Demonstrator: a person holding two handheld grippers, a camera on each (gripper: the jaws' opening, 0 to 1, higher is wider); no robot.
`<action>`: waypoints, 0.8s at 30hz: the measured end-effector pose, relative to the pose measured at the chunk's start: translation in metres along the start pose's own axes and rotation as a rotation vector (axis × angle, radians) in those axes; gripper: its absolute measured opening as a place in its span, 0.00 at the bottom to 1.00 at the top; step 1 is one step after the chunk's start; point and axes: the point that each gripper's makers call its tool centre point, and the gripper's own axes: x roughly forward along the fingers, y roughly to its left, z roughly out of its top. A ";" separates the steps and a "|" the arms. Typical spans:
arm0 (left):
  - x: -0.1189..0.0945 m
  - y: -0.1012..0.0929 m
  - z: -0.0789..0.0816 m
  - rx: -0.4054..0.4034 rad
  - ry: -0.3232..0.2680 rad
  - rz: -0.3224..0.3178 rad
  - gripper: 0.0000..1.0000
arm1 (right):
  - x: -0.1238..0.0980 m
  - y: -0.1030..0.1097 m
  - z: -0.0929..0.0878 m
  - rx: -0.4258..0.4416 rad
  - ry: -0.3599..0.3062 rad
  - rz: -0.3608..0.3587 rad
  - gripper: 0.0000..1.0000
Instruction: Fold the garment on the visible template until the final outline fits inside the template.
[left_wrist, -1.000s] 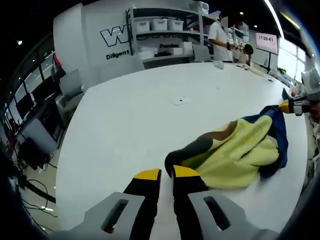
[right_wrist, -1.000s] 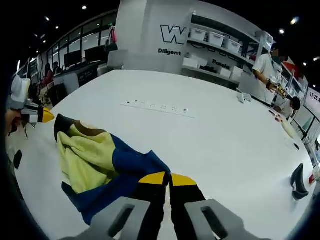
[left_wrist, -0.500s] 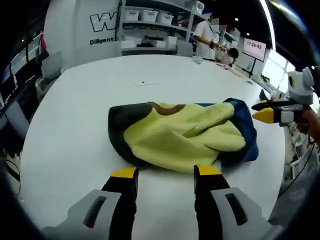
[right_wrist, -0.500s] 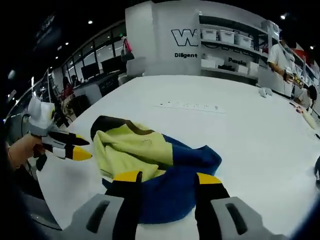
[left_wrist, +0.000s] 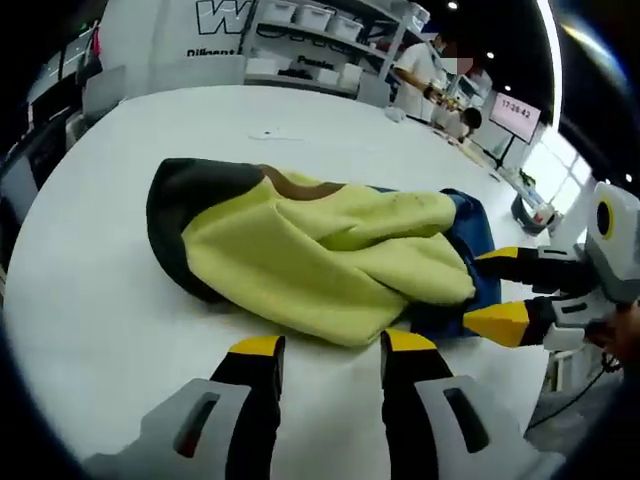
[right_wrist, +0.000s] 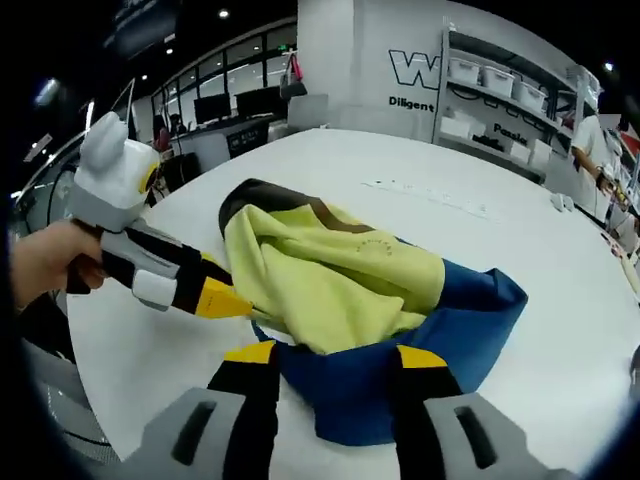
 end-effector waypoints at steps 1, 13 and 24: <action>0.001 -0.001 0.001 0.001 -0.003 0.002 0.31 | 0.002 -0.003 -0.001 0.007 -0.004 -0.014 0.26; 0.005 -0.014 0.006 0.027 -0.013 -0.021 0.04 | 0.000 -0.008 -0.007 -0.047 0.037 -0.014 0.00; -0.028 -0.003 0.020 0.123 -0.028 -0.011 0.04 | -0.023 -0.045 0.002 -0.182 0.053 -0.091 0.00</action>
